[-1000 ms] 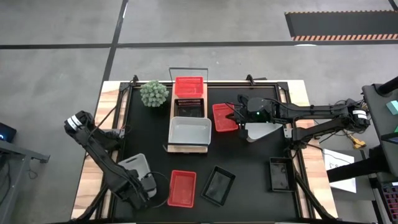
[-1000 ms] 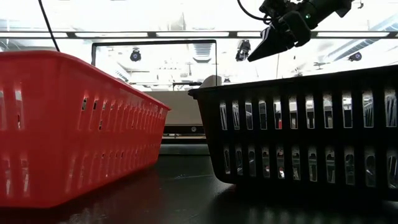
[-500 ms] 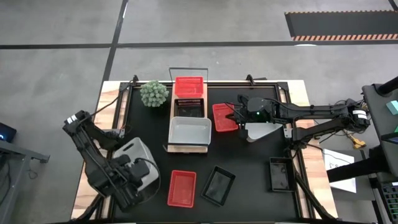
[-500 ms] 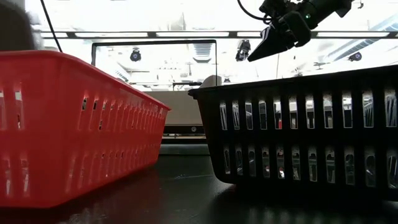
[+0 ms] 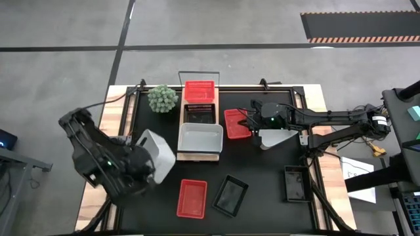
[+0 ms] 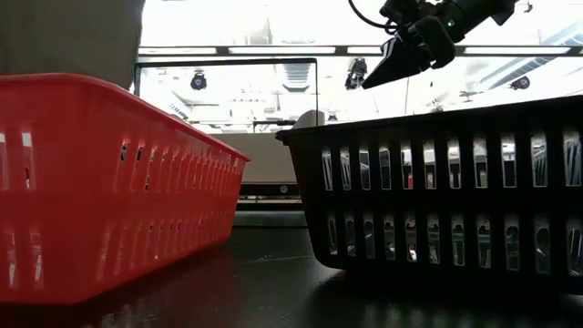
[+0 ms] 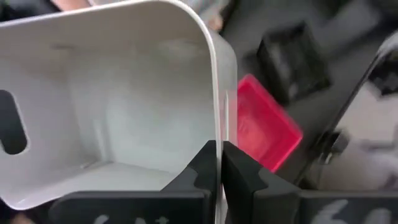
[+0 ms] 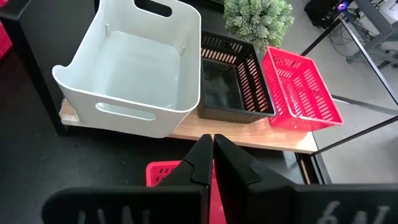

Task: Stack baskets on shelf by color
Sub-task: Stack the bottom gray bin on top of the gray bin on the shelf

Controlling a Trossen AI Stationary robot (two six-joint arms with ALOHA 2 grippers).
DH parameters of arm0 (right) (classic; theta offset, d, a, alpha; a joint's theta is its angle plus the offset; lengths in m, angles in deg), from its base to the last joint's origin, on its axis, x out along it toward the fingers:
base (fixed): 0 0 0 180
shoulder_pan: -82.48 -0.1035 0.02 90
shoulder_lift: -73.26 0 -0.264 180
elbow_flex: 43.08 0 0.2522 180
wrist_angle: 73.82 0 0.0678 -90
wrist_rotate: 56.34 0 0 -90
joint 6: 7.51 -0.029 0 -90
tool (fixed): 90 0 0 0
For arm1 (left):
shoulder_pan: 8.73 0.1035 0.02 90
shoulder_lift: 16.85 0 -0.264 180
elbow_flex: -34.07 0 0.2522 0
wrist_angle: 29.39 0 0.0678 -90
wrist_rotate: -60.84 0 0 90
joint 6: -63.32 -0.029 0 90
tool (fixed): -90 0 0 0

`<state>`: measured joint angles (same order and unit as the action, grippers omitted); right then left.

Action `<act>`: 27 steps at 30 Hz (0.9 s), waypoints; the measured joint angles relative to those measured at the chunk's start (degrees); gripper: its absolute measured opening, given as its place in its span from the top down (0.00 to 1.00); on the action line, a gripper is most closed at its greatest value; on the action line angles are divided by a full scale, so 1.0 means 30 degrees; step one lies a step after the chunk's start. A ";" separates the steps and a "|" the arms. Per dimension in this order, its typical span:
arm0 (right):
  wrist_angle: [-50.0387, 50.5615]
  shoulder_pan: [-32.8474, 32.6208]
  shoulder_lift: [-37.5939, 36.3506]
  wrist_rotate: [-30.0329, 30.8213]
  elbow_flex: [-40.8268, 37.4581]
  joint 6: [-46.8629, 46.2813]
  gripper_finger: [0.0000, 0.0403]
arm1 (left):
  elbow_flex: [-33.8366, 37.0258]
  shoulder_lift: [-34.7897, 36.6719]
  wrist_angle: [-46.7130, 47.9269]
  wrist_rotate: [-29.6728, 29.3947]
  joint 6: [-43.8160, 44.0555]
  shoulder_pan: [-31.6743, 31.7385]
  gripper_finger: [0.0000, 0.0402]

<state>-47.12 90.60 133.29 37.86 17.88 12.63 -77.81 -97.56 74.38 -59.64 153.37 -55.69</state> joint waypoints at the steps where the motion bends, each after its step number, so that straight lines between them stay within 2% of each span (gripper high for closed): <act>1: 0.0005 0.0000 0.0000 -0.0038 0.0000 0.0001 0.98 | 0.0000 0.0354 -0.0007 -0.0850 0.0192 0.0111 1.00; 8: 0.0005 0.0000 0.0000 -0.0032 0.0000 0.0006 0.98 | -0.0135 0.2658 -0.0007 -0.5661 -0.0037 0.1586 1.00; 13: 0.0005 0.0000 0.0000 -0.0032 0.0000 0.0004 0.98 | -0.0117 0.3467 -0.1830 -0.8036 -0.4867 0.3740 1.00; 22: -0.1349 0.0007 0.0000 -0.0040 -0.0046 -0.0552 0.97 | 0.0356 0.2815 -1.0568 -0.7743 -1.7955 0.8155 1.00; 27: -0.2271 0.0007 -0.0072 -0.0047 -0.0073 -0.0774 0.89 | 0.0364 0.1450 -1.3292 -0.7433 -2.2232 0.9427 1.00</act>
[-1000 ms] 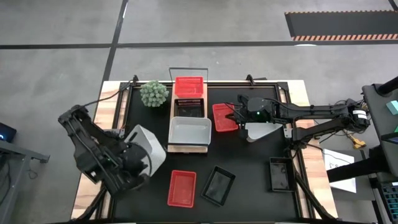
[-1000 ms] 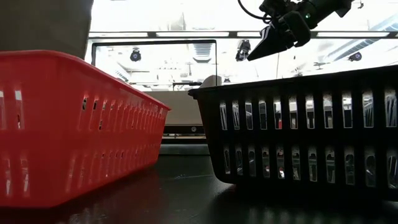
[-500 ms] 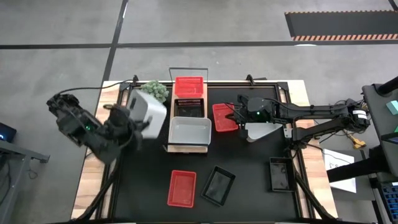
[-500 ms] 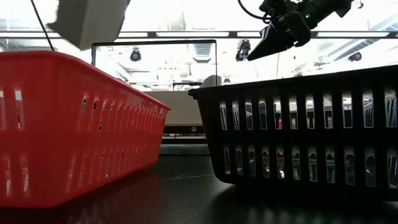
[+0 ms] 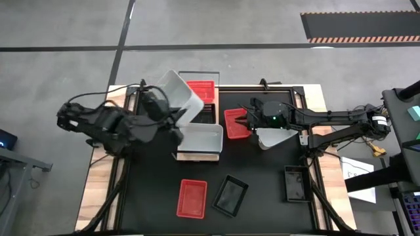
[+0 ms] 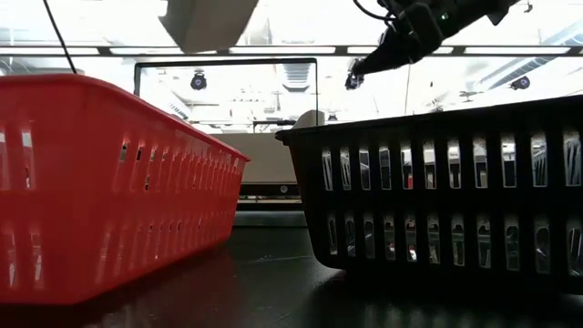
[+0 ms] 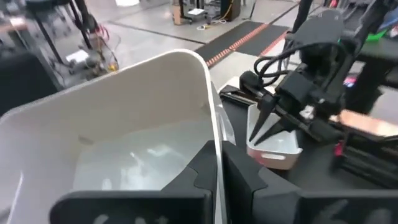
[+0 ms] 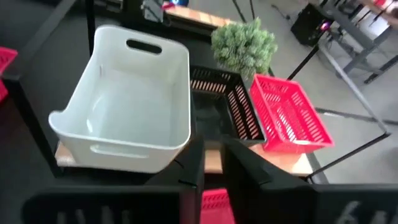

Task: Stack baskets on shelf by color
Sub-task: Stack the bottom gray bin on top of the gray bin on the shelf

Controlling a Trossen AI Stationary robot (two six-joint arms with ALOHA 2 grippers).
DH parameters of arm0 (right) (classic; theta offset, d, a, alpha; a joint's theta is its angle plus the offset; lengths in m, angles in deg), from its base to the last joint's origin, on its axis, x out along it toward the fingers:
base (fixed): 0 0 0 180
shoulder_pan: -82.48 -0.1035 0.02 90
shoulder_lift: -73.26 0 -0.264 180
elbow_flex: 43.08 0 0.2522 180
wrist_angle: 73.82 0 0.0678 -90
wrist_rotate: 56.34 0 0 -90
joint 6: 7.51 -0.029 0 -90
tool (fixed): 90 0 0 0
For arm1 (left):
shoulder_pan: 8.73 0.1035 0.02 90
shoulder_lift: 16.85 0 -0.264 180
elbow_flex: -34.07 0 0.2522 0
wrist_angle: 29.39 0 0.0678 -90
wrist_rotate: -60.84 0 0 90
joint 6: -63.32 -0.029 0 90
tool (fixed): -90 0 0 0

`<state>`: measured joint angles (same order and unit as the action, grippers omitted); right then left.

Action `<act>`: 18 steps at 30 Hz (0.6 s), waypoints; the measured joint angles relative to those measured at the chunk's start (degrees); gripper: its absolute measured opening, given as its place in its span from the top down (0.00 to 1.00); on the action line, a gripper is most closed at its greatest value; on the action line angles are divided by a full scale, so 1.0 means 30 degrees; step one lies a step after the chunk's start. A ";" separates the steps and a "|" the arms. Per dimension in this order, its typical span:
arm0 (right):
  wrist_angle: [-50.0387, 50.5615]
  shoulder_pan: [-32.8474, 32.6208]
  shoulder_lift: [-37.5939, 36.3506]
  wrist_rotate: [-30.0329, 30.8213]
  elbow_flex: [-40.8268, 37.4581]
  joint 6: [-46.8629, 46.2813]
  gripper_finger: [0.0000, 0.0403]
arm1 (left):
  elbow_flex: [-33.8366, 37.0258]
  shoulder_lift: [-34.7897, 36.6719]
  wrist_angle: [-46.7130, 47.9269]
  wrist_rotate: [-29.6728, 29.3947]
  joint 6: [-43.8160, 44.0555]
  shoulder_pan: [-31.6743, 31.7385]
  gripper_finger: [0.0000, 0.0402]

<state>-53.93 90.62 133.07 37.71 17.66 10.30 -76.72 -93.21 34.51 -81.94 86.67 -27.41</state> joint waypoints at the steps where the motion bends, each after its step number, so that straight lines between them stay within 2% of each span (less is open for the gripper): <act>1: -0.0042 0.0000 -0.0071 0.0005 0.0046 0.0167 0.86 | -0.0010 -0.0296 -0.0220 0.0162 -0.0599 0.0165 1.00; 6: -0.0239 0.0000 -0.0801 -0.0439 0.1619 0.1978 0.68 | -0.0113 -0.1778 -0.0285 0.1345 -0.2746 0.0593 1.00; 11: 0.0082 0.0006 -0.0789 -0.4208 0.4480 0.3494 0.53 | -0.0110 -0.2985 -0.0605 0.1430 -0.4074 0.0748 1.00; 14: 0.1539 -0.0007 -0.0133 -0.5825 0.6729 0.3818 0.48 | -0.0146 -0.3556 -0.0732 0.1430 -0.4678 0.0947 1.00; 18: 0.4041 -0.0007 0.1449 -0.6047 0.9473 0.4450 0.46 | -0.0087 -0.4051 -0.1811 0.1502 -0.5856 0.1240 1.00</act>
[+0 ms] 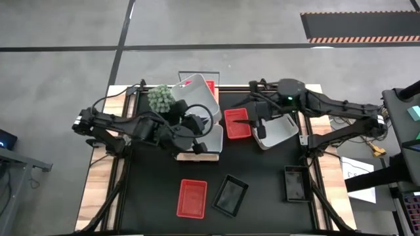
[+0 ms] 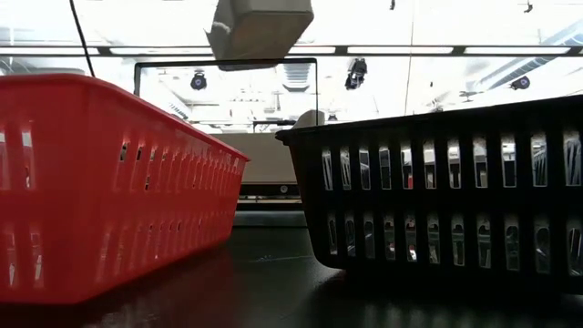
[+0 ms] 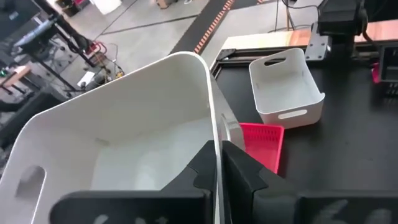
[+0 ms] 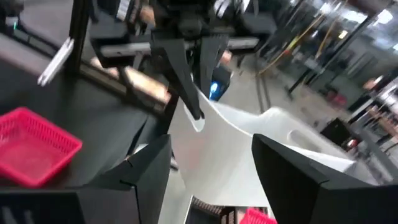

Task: Stack baskets on shelf by color
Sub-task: Stack the bottom gray bin on top of the gray bin on the shelf

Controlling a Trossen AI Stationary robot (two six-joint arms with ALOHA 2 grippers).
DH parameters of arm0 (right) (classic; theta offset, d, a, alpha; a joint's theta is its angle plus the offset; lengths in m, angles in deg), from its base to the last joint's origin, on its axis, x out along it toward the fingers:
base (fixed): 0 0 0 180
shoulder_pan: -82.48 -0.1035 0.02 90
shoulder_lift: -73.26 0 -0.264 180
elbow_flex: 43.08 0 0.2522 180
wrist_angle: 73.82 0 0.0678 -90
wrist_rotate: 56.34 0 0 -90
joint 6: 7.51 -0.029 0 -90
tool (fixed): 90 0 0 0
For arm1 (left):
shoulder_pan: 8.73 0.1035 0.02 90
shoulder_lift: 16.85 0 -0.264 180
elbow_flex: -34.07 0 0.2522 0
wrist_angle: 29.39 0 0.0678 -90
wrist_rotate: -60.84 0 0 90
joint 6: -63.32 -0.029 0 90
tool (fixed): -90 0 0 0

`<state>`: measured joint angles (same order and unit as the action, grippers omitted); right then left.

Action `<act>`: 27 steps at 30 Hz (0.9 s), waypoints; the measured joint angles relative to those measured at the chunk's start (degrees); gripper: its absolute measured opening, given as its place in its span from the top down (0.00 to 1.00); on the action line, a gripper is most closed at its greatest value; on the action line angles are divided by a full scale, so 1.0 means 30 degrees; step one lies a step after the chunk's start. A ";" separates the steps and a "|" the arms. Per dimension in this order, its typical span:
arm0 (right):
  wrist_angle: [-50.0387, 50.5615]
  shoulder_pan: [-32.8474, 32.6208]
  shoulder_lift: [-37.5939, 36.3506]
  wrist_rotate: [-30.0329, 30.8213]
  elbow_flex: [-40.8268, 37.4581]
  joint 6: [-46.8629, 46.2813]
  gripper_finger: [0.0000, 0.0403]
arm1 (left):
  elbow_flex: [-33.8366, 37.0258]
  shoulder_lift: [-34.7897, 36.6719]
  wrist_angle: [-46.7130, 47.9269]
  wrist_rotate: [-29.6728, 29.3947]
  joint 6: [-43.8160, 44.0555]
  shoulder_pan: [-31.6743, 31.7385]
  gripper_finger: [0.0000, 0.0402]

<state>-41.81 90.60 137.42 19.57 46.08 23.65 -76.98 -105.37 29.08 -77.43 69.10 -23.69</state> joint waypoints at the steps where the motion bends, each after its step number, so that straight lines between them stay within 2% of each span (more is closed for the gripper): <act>1: 0.0743 0.0000 0.0460 -0.0007 0.0675 0.0198 0.46 | 0.0007 -0.0133 -0.0301 0.0037 -0.0310 0.0049 1.00; 8: 0.4992 0.0007 0.3346 -0.0007 0.4824 0.1498 0.46 | 0.0235 -0.0461 -0.1971 0.0729 -0.1712 0.0509 1.00; 21: 1.0636 0.0020 0.7640 0.0051 1.0838 0.2140 0.46 | 0.0393 -0.0471 -0.2251 0.1280 -0.2016 0.0662 1.00; 27: 1.3245 0.0016 0.9462 0.0017 1.3720 0.2547 0.48 | 0.0393 -0.0471 -0.2360 0.2248 -0.2261 0.0662 1.00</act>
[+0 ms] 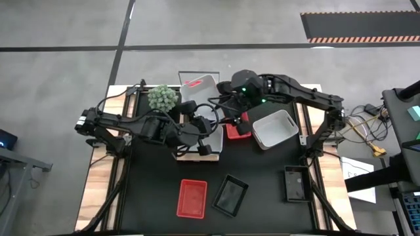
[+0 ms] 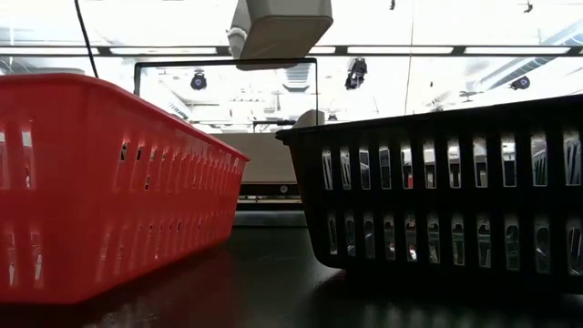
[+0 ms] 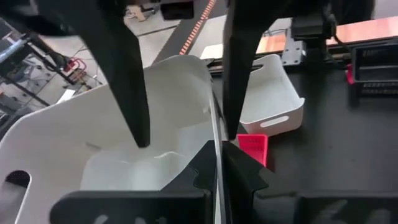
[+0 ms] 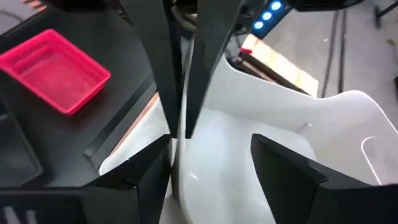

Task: Stack baskets on shelf by color
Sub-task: Stack the bottom gray bin on top of the gray bin on the shelf

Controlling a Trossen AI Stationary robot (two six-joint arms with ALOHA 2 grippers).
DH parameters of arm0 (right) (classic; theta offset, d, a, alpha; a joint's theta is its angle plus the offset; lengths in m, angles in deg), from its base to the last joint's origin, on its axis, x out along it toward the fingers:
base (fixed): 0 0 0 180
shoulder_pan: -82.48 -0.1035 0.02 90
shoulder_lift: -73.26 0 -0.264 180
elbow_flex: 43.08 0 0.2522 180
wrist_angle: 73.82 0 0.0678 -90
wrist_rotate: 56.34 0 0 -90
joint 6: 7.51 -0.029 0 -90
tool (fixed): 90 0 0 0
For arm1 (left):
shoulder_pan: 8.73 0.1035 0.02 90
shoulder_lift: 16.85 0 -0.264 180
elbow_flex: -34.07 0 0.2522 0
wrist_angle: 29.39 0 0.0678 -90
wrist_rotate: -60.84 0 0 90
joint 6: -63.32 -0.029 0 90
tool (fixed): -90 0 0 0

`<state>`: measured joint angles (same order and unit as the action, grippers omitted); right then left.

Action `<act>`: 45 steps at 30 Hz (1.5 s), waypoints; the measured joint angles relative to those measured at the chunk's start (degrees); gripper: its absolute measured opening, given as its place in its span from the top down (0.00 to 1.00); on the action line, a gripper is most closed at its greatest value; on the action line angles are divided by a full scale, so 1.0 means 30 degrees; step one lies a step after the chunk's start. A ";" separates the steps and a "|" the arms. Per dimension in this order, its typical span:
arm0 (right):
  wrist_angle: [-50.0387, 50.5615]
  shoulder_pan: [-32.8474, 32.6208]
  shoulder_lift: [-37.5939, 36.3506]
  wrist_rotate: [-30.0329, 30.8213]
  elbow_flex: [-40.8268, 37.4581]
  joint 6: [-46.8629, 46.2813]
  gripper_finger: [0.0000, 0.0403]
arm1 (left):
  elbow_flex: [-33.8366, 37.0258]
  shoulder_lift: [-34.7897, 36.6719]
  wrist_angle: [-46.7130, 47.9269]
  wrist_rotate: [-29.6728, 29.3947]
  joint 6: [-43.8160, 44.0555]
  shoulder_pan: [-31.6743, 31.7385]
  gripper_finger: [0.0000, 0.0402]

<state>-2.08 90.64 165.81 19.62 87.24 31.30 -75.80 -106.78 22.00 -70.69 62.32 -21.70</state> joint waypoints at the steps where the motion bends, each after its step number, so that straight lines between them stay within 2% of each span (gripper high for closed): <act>1: 0.0419 -0.0001 0.0270 -0.0023 0.0390 0.0202 0.50 | 0.0000 0.0000 0.0054 0.0147 0.0007 0.0006 1.00; 4: 0.1449 -0.0015 0.1000 -0.0073 0.1379 0.0646 0.60 | 0.0010 0.0000 0.0120 0.0180 0.0007 0.0007 1.00; 9: 0.2691 -0.0016 0.1865 -0.0153 0.2415 0.1937 0.88 | 0.0015 0.0007 0.0140 0.0146 0.0010 0.0025 1.00; 11: 0.2916 -0.0016 0.1976 -0.0146 0.2564 0.2428 0.94 | 0.0015 0.0007 0.0203 0.0184 0.0036 0.0028 1.00; 18: 0.3444 -0.0052 0.1728 -0.0199 0.2514 0.3053 0.98 | -0.0091 0.0029 0.0085 0.1865 -0.0435 0.0044 0.98; 29: 0.4913 0.0013 0.1515 -0.0208 0.2496 0.4389 0.98 | -0.0124 0.0239 -0.0002 0.3904 -0.1030 0.0058 0.68; 33: 0.5395 0.0062 0.1495 -0.0108 0.2474 0.5652 0.98 | -0.0195 0.0266 -0.0163 0.4136 -0.1827 0.0044 0.60; 41: 0.5643 0.0473 0.1545 -0.0177 0.2440 0.7227 0.98 | -0.0688 0.0628 -0.0147 0.5521 -0.2807 0.0051 0.57; 45: 0.6340 0.1012 0.1568 -0.0126 0.2319 0.9568 0.98 | -0.0697 0.1261 -0.0236 0.6173 -0.3415 0.0051 0.57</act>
<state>16.94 93.68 170.51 19.25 94.19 60.00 -77.89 -102.99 21.29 -52.17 52.08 -21.55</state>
